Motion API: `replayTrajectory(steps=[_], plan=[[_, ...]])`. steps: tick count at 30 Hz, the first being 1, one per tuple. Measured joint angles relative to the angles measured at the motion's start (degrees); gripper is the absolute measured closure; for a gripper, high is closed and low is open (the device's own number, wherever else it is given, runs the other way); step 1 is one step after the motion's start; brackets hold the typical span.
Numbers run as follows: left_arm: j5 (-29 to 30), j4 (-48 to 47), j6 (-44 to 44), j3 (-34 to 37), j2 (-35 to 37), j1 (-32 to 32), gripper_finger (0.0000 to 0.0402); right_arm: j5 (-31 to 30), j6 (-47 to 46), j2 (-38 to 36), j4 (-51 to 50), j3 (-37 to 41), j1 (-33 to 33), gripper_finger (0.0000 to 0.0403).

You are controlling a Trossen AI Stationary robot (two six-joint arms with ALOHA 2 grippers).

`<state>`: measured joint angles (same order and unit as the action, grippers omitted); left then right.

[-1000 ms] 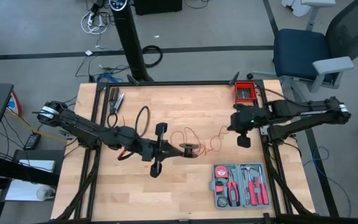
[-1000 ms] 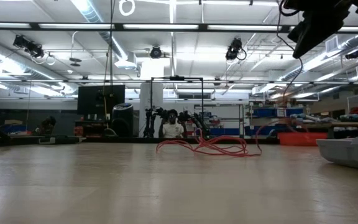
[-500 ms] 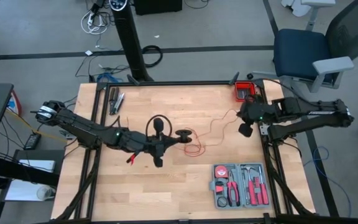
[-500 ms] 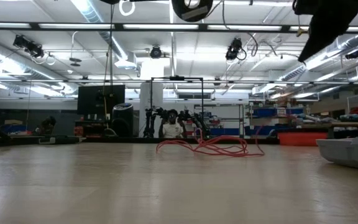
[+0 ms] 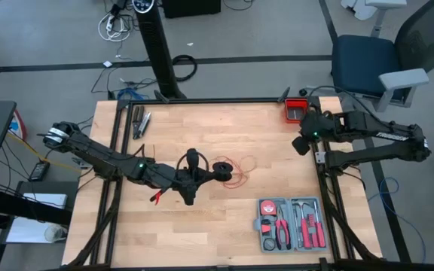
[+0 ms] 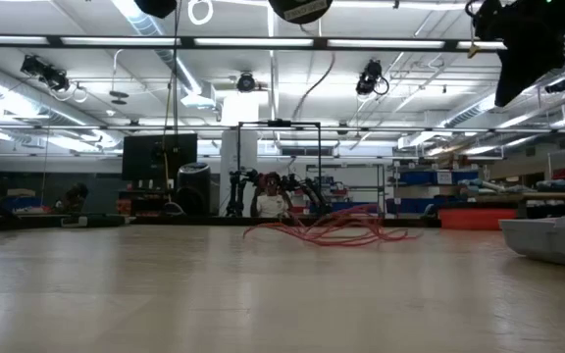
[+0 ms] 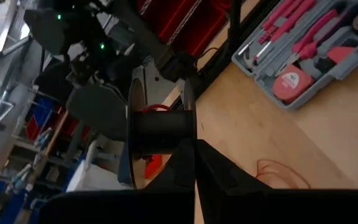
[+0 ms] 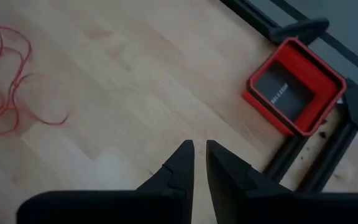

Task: Coil cords
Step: Coil the wire

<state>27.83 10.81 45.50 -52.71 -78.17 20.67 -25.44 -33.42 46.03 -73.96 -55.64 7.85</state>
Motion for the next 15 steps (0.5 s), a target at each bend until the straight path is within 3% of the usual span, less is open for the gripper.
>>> replayTrajectory(steps=[6,11,15], plan=[[0.00,0.02,3.71,0.00,-0.02,1.14,0.0398,4.21,6.98,-0.03,9.36,0.00,-2.45,0.0363],[-0.02,0.38,3.47,0.00,-0.02,1.22,0.0398,12.41,18.66,0.59,24.18,0.00,-7.07,0.0362],[-0.01,0.98,0.17,0.00,-0.04,1.19,0.0398,13.71,25.74,2.96,35.09,0.00,-12.34,0.0365]])
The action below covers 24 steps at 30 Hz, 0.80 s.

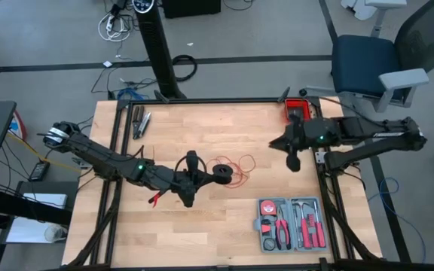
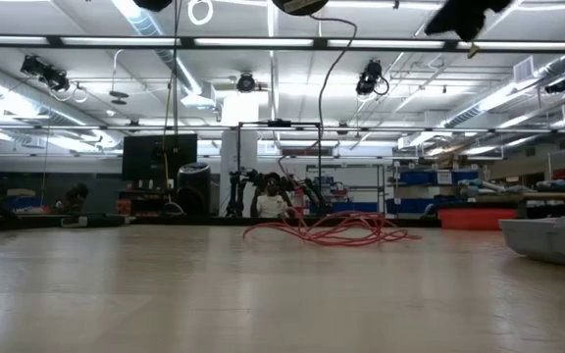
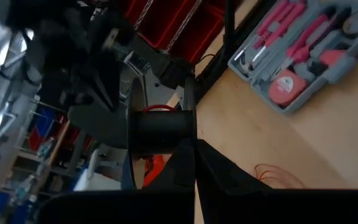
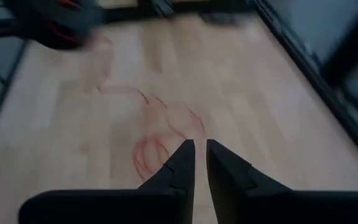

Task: Coil cords
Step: Coil the wire

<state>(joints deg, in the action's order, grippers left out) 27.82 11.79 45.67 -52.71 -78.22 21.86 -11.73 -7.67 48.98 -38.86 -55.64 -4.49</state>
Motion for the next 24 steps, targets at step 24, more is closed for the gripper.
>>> replayTrajectory(steps=[24], plan=[[-1.54,4.90,-20.88,-0.02,-0.85,-2.72,0.0398,-6.65,25.32,18.97,39.19,0.02,-9.96,0.0361]])
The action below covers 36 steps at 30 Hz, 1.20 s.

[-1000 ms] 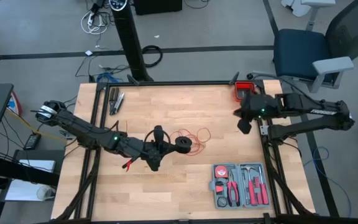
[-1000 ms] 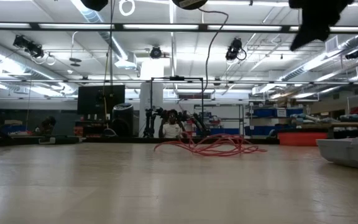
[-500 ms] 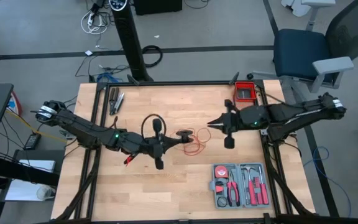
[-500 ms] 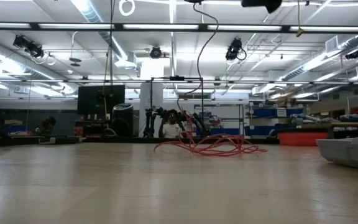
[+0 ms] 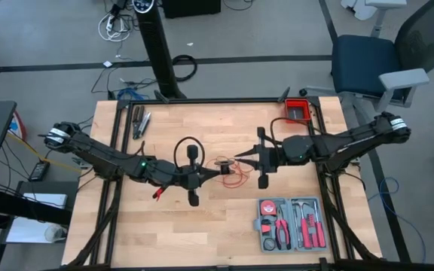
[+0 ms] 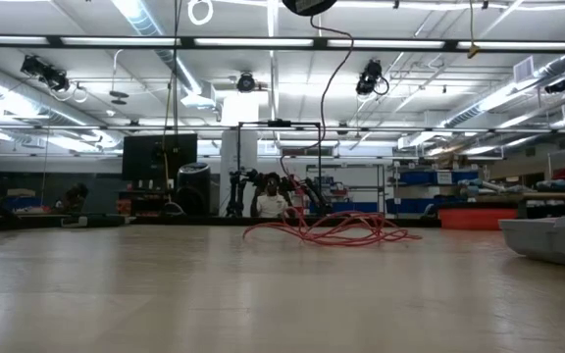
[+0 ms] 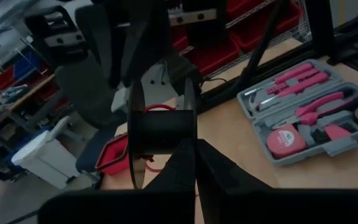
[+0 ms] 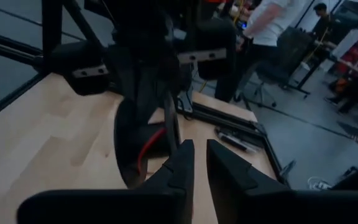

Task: Coil cords
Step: Coil the wire

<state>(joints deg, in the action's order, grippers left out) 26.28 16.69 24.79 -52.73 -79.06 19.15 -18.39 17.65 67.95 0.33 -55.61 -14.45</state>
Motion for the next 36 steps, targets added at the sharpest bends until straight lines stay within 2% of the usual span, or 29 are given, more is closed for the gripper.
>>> replayTrajectory(steps=[6,15,22,29,36], plan=[[-0.01,0.23,-4.32,0.00,-0.14,0.12,0.0398,4.56,0.06,0.39,1.81,0.00,-0.05,0.0358],[-0.10,2.63,-8.93,0.00,-0.14,0.12,0.0398,6.76,-0.08,0.39,3.84,0.00,0.37,0.0356],[-1.51,3.67,-8.75,0.00,-0.14,0.12,0.0398,9.53,-1.67,1.07,3.90,0.00,1.76,0.0355],[-1.46,4.05,-8.71,0.04,-0.14,0.14,0.0398,9.66,-1.99,4.13,4.58,0.00,2.98,0.0355],[-1.51,4.03,-8.54,0.04,-0.16,0.12,0.0398,9.66,-1.99,3.76,4.55,0.00,3.36,0.0356]])
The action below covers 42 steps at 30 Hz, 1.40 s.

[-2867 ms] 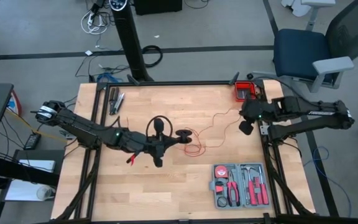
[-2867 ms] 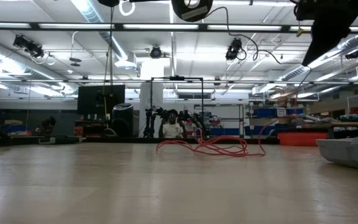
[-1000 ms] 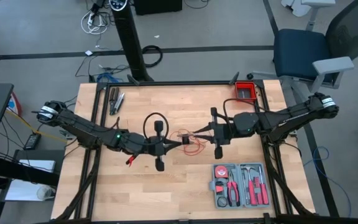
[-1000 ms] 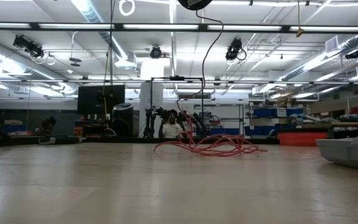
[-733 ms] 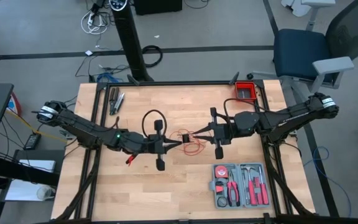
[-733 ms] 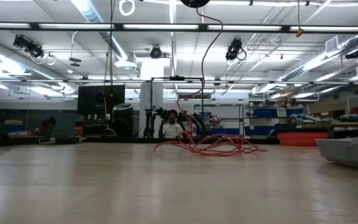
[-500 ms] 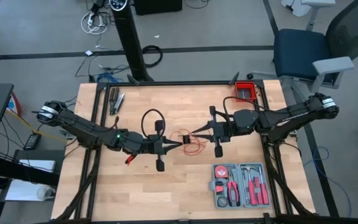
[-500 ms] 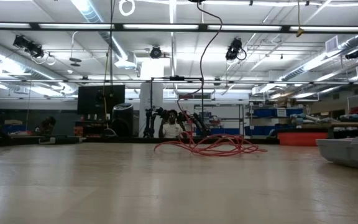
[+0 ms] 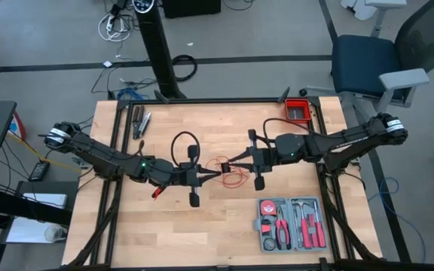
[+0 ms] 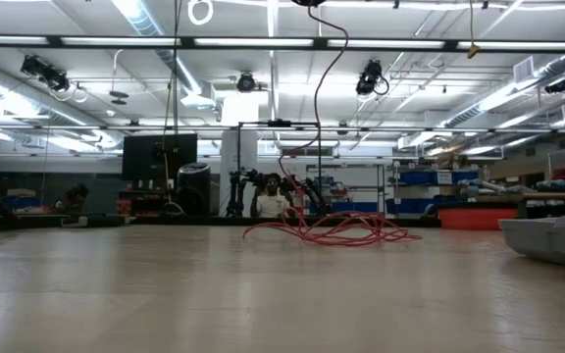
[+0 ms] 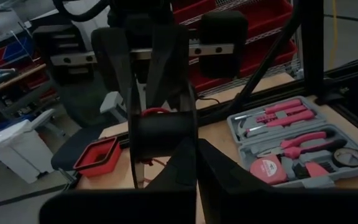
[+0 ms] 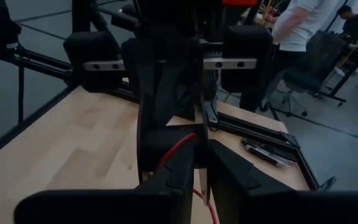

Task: Coil cords
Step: Coil the wire

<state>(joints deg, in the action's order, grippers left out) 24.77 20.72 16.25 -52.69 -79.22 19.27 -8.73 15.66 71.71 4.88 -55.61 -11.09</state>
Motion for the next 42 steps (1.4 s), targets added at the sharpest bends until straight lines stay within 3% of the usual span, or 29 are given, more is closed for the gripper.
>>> replayTrajectory(steps=[7,18,31,42], plan=[[-0.12,-0.21,-0.02,0.00,0.00,0.02,0.0398,0.60,0.02,0.30,-0.40,0.00,0.15,0.0396],[0.17,-0.46,-0.02,0.00,0.00,0.02,0.0397,0.28,-0.42,0.30,-0.84,0.00,0.17,0.0400],[5.60,-0.77,0.02,-0.02,0.00,0.02,0.0282,-0.71,-0.10,0.08,-1.88,0.00,0.17,0.0402],[9.51,-1.38,-2.12,-0.07,0.02,-0.02,0.0275,-4.18,1.25,-7.51,-5.52,0.02,-1.08,0.0403]])
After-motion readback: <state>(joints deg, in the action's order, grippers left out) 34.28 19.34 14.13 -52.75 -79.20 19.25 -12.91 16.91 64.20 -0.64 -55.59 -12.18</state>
